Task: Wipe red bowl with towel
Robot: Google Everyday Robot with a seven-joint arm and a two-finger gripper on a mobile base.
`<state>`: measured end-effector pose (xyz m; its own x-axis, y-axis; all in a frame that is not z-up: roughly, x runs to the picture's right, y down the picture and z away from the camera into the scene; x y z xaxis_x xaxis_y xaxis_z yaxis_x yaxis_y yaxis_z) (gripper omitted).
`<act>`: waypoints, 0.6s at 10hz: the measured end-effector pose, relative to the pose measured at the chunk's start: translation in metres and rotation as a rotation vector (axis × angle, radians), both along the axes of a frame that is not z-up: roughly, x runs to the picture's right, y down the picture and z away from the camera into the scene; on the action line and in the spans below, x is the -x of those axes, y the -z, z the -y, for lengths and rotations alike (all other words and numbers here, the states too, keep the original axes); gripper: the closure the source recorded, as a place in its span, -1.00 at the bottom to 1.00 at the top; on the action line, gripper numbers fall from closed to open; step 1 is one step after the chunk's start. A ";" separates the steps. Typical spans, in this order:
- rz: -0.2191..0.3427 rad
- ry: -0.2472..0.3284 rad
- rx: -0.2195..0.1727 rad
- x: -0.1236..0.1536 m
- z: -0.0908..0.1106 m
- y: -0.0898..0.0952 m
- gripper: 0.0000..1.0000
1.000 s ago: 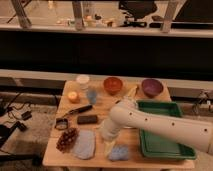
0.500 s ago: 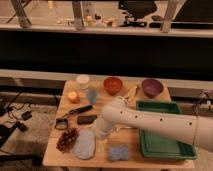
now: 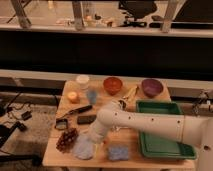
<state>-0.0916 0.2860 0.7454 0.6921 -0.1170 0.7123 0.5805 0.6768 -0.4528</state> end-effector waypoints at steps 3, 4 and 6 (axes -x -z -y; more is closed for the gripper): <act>0.018 0.018 0.010 0.011 -0.006 -0.004 -0.60; 0.014 0.016 0.009 0.013 -0.006 -0.005 -0.60; 0.004 0.012 0.002 0.020 -0.006 -0.010 -0.60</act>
